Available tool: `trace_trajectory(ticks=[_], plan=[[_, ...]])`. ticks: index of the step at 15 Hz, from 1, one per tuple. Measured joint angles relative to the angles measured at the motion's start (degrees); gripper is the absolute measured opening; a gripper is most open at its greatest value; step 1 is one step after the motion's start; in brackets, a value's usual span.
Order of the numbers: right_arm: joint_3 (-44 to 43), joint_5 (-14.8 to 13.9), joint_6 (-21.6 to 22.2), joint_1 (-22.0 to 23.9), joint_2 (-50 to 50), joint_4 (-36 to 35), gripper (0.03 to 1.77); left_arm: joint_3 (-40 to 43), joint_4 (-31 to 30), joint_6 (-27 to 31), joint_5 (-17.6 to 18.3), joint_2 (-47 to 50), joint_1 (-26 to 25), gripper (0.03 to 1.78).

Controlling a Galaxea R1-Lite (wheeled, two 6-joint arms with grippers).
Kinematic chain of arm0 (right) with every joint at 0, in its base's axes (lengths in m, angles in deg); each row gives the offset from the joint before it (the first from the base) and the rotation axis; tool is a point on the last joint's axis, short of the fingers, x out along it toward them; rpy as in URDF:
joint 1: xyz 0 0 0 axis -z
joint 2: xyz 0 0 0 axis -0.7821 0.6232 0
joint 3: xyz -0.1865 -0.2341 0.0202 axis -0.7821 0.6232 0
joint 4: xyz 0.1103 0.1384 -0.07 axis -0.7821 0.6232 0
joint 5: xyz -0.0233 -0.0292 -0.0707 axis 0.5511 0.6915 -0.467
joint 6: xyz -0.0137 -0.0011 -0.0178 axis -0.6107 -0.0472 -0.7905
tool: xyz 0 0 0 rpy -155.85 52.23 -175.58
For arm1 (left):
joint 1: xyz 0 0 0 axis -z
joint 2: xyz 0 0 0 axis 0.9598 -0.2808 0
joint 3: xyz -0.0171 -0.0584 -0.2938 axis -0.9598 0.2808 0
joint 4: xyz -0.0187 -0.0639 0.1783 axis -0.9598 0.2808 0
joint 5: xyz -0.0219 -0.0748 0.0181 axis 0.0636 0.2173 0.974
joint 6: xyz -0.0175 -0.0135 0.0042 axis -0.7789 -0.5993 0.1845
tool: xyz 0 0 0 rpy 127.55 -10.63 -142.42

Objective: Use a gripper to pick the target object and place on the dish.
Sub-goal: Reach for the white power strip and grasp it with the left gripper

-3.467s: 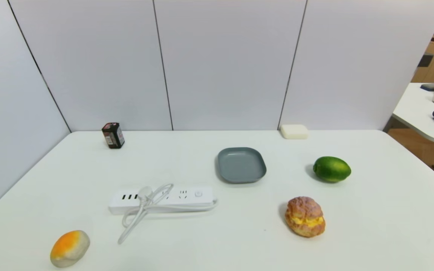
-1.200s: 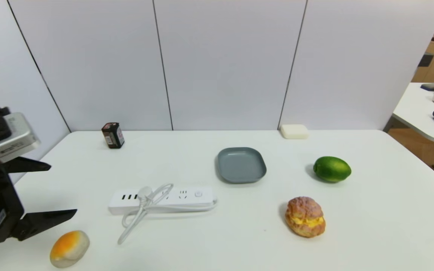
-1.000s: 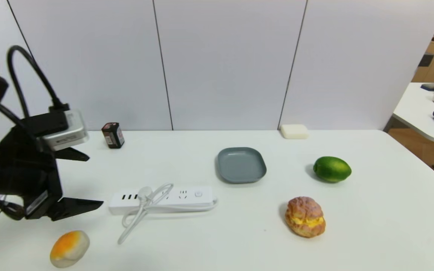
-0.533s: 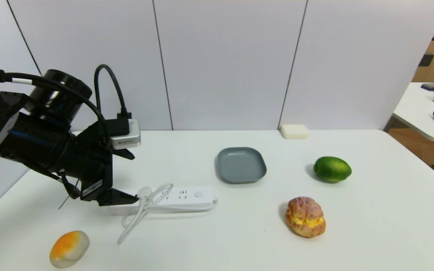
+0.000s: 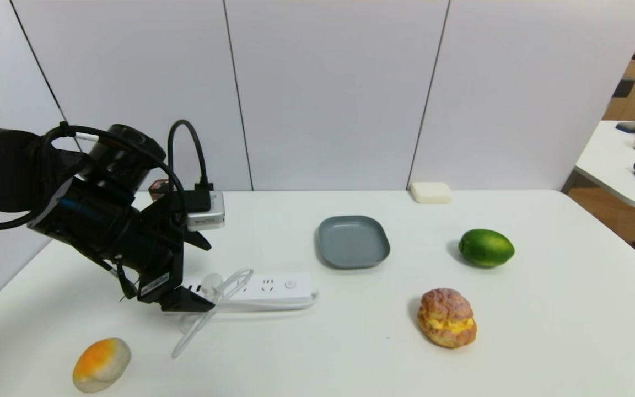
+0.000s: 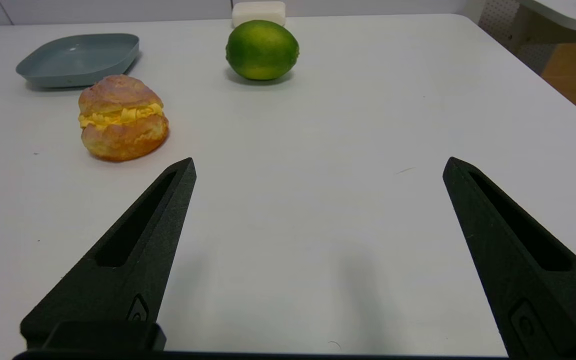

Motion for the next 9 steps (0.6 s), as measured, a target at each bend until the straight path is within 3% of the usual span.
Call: trace_trajectory(ticks=[9], plan=[[0.0, 0.0, 0.0, 0.0, 0.0, 0.0, 1.71, -0.7, 0.0, 0.9, -0.1, -6.2, 1.7, 1.69]])
